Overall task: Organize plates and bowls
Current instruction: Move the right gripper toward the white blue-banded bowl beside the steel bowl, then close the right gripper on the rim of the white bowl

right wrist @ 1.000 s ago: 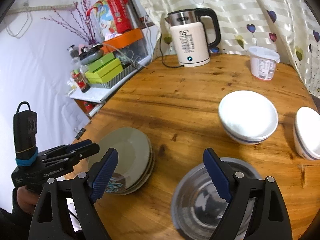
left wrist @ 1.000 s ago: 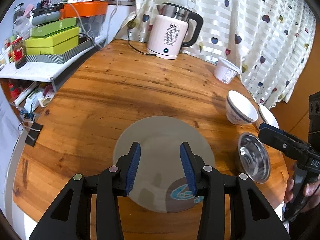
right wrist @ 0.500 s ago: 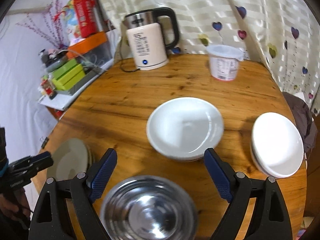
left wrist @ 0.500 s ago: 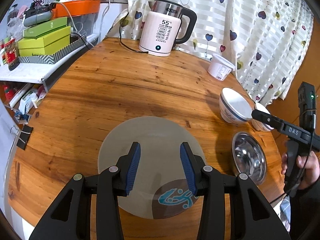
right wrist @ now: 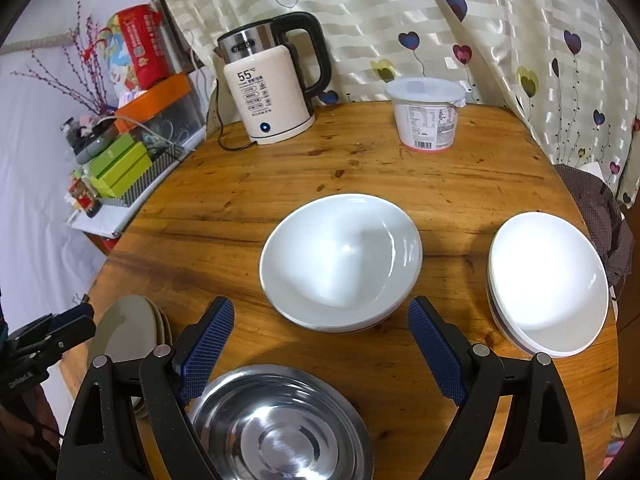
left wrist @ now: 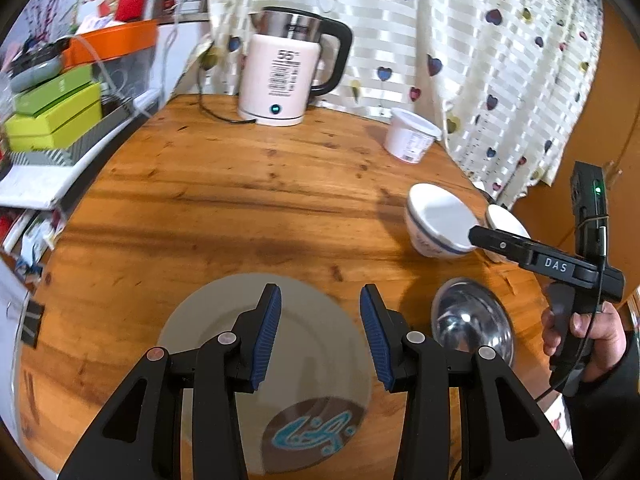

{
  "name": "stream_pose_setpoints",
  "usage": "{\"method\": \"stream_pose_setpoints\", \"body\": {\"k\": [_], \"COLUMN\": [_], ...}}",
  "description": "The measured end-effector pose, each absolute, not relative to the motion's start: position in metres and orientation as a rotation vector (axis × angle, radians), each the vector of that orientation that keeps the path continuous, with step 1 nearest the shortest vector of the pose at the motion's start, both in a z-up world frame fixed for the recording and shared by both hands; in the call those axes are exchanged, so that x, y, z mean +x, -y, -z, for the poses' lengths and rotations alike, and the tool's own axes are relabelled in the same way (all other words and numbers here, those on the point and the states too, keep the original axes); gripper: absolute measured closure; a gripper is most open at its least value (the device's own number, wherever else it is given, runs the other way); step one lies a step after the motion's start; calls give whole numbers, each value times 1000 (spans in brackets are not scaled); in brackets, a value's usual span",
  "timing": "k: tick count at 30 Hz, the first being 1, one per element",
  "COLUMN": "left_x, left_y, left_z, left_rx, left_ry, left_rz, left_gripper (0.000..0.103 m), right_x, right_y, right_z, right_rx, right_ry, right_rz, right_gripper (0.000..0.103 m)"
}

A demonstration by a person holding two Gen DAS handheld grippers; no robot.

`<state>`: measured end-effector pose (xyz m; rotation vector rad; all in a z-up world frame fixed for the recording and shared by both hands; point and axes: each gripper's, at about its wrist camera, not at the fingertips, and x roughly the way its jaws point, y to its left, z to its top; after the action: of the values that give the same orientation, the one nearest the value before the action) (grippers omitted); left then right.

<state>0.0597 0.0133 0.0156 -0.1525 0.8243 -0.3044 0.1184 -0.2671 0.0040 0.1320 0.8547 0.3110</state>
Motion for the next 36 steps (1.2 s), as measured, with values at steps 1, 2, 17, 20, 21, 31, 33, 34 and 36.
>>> {"method": "stream_pose_setpoints", "body": {"k": [1, 2, 17, 20, 21, 31, 33, 34, 36], "left_x": [62, 65, 111, 119, 122, 146, 150, 151, 154], "left_y": [-10, -7, 41, 49, 52, 69, 72, 73, 76], "left_z": [-16, -17, -24, -21, -20, -12, -11, -11, -10], "left_rx": [-152, -150, -126, -121, -121, -137, -138, -138, -136], "left_ry": [-827, -830, -877, -895, -901, -950, -953, -955, -959], "left_rz": [313, 321, 442, 459, 465, 499, 503, 504, 504], "left_gripper": [60, 60, 60, 61, 61, 61, 61, 61, 61], "right_x": [119, 120, 133, 135, 135, 143, 144, 144, 145], "right_y": [268, 269, 282, 285, 287, 297, 298, 299, 300], "right_z": [-4, -5, 2, 4, 4, 10, 11, 11, 12], "right_rx": [135, 139, 225, 237, 241, 273, 276, 279, 285], "right_ry": [-855, -855, -877, -879, -880, -895, -898, -899, -900], "right_rz": [-308, -305, -287, -270, -269, -251, -248, -247, -246], "right_gripper": [14, 14, 32, 43, 44, 57, 58, 59, 61]}}
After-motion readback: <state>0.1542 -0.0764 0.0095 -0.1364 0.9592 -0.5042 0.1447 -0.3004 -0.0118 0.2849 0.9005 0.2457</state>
